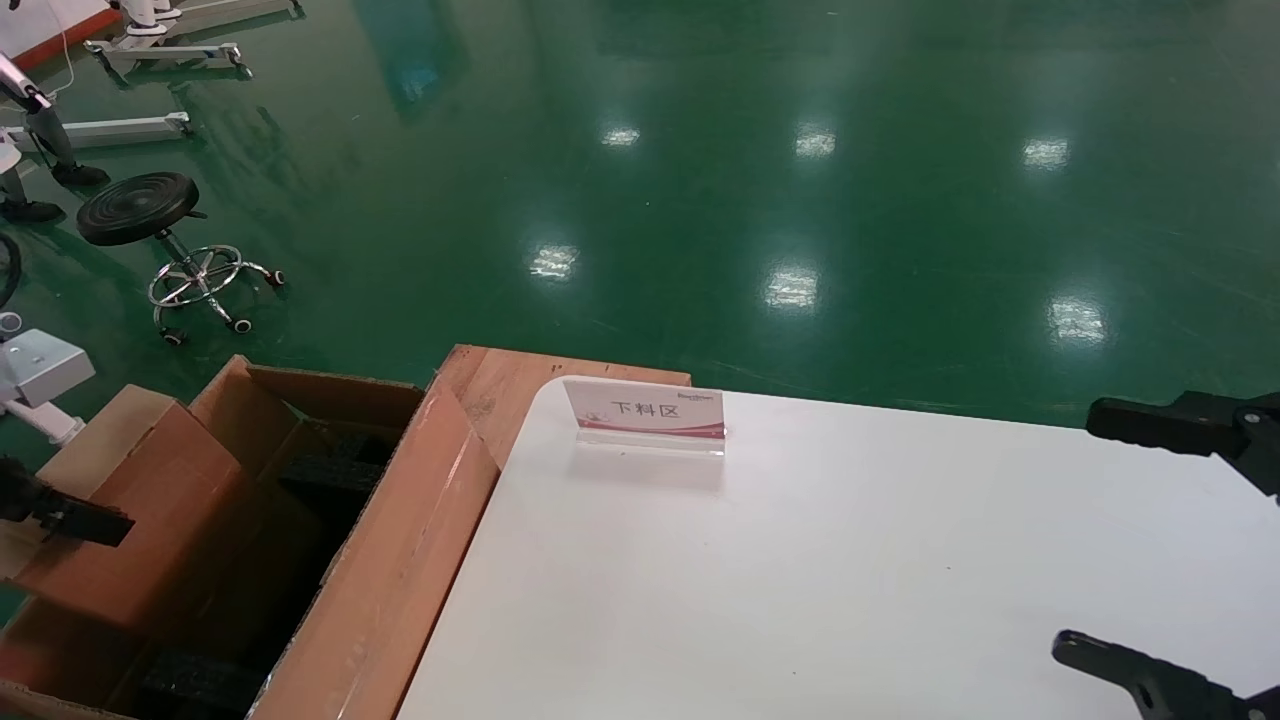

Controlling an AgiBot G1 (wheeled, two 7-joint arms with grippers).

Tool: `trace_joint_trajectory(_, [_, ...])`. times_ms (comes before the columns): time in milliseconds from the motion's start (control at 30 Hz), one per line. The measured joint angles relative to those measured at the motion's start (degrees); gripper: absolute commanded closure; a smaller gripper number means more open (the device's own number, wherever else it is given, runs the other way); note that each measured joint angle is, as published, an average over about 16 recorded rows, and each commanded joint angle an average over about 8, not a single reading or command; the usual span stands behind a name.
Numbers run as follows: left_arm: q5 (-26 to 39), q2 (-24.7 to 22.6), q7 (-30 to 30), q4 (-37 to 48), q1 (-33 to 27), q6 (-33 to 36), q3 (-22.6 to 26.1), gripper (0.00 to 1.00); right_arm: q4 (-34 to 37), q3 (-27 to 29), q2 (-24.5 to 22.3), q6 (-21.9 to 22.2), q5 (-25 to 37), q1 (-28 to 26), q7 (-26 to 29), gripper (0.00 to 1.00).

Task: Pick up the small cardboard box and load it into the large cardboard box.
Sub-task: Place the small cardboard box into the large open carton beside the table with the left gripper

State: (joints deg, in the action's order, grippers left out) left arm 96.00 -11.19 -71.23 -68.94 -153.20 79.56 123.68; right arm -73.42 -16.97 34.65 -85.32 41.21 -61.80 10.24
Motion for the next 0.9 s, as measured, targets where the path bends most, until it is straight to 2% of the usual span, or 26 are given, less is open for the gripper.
trace_joint_trajectory(500, [-5.62,-4.97,5.61,10.58,8.42,-8.82,1.81,1.0,0.0,-0.05,-0.02,0.02,-0.03,-0.01,-0.02,0.0])
trace_joint_trajectory(900, [-9.62,-7.89,8.0,16.46,14.31,-11.82,2.71,1.0,0.0,-0.08,-0.03,0.04,-0.06,-0.02,-0.04,0.0])
